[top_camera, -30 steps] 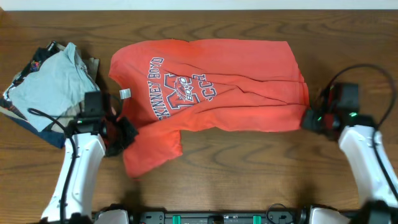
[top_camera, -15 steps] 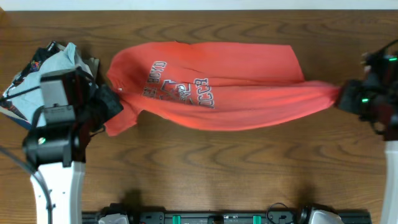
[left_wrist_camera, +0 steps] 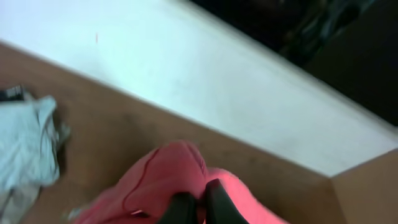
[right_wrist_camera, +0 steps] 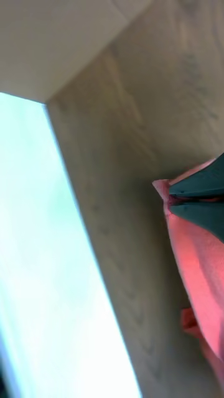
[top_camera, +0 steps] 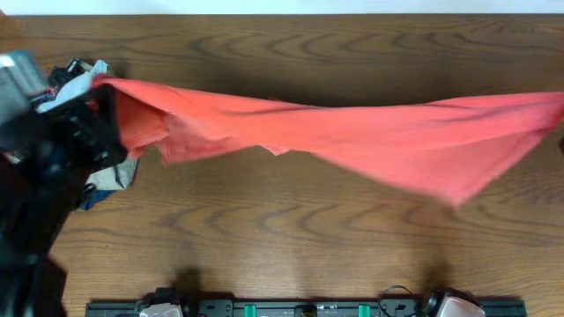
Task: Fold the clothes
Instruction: 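Lift the shirt with both grippers and swing it forward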
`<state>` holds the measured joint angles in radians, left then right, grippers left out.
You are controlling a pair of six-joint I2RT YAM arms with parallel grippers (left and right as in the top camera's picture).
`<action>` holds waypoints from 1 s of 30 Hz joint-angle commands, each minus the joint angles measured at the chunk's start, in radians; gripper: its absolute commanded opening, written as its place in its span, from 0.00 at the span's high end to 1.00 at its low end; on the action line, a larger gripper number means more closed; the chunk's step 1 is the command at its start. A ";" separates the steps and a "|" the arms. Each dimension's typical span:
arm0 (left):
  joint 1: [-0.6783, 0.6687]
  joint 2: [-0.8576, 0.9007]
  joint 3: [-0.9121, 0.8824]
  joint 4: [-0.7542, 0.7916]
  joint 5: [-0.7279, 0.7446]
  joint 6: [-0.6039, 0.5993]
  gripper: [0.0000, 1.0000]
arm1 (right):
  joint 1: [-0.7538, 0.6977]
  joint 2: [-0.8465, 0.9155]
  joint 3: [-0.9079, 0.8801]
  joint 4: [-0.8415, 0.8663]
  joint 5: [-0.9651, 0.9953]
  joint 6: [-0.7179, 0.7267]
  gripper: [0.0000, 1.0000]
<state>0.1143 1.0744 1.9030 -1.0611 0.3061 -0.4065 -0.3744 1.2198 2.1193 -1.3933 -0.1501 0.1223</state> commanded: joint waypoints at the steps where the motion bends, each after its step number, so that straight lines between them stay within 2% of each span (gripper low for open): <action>1: 0.004 0.034 0.036 -0.010 -0.028 0.029 0.94 | -0.011 0.019 0.024 0.005 -0.001 -0.019 0.99; 5: -0.028 0.116 0.035 -0.058 -0.027 0.043 0.94 | -0.009 0.090 0.024 -0.011 -0.053 -0.053 0.99; 9: -0.099 0.247 0.035 -0.090 -0.027 0.119 0.94 | 0.009 0.193 0.024 -0.021 -0.064 -0.072 0.99; 15: -0.152 0.486 0.036 -0.023 -0.031 0.196 0.94 | 0.036 0.383 0.024 0.058 -0.065 -0.085 0.99; 17: -0.152 0.552 0.036 0.075 -0.031 0.196 0.94 | 0.042 0.450 0.024 0.155 -0.074 -0.051 0.99; 21: -0.149 0.628 0.039 0.435 -0.064 0.192 0.94 | 0.040 0.528 0.024 0.442 -0.124 0.071 0.99; 26: -0.135 0.633 0.103 0.824 -0.174 0.105 0.94 | 0.019 0.507 0.049 0.725 -0.179 0.192 0.99; 28: -0.125 0.633 0.166 0.887 -0.177 0.090 0.94 | -0.002 0.481 0.084 0.779 -0.175 0.207 0.99; 30: -0.111 0.633 0.243 0.873 -0.176 0.087 0.94 | -0.026 0.455 0.119 0.771 -0.146 0.199 0.99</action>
<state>-0.0238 1.7546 2.0281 -0.2005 0.1806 -0.2916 -0.3580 1.7603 2.1654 -0.6281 -0.3164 0.2684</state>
